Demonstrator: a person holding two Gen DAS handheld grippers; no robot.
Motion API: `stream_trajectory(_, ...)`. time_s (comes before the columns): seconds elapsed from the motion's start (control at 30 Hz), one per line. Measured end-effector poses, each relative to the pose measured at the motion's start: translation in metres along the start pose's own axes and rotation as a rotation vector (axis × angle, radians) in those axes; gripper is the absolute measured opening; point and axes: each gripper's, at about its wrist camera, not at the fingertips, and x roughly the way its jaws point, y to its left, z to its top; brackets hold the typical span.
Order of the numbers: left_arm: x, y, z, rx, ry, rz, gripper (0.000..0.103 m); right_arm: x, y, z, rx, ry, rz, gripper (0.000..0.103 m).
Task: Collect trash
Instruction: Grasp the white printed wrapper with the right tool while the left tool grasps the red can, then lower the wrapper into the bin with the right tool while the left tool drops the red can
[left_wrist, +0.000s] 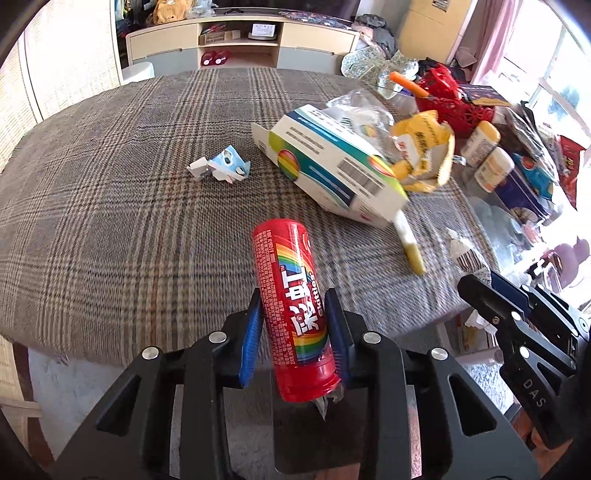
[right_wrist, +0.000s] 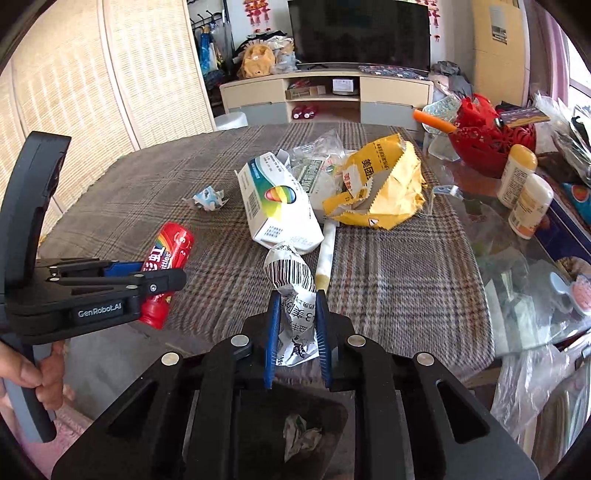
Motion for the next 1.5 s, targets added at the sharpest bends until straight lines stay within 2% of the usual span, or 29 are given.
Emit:
stream_trajectory(0.17,-0.019,-0.012,-0.032,0.01,-0.004,-0.02,0.031,-0.018,0.002,-0.028,-0.003,0.027,-0.007,0.02)
stream_trajectory(0.33,-0.021,-0.025,-0.068,0.037,0.017,-0.061,0.031,-0.023,-0.001,-0.067,0.025,0.09,-0.016,0.02)
stream_trajectory(0.63,0.012,-0.031,-0.117,0.073,0.073,-0.091,0.031,-0.001,-0.005,-0.123,0.098,0.19,-0.068,0.02)
stream_trajectory(0.8,0.041,-0.028,-0.137,0.077,0.116,-0.132,0.031,0.02,-0.002,-0.147,0.138,0.255,-0.056,0.02)
stream_trajectory(0.97,0.065,-0.026,-0.147,0.084,0.161,-0.165,0.031,0.044,-0.001,-0.164,0.175,0.334,-0.052,0.02)
stream_trajectory(1.13,0.084,-0.025,-0.149,0.079,0.216,-0.169,0.032,0.059,0.0,-0.172,0.185,0.373,-0.059,0.022)
stream_trajectory(1.37,0.097,-0.022,-0.148,0.07,0.247,-0.16,0.033,0.075,0.002,-0.177,0.177,0.415,-0.048,0.023)
stream_trajectory(1.43,0.099,-0.02,-0.147,0.06,0.246,-0.156,0.04,0.079,0.002,-0.177,0.159,0.426,-0.059,0.034)
stream_trajectory(1.5,0.099,-0.018,-0.146,0.053,0.241,-0.15,0.041,0.079,0.003,-0.178,0.152,0.417,-0.058,0.045)
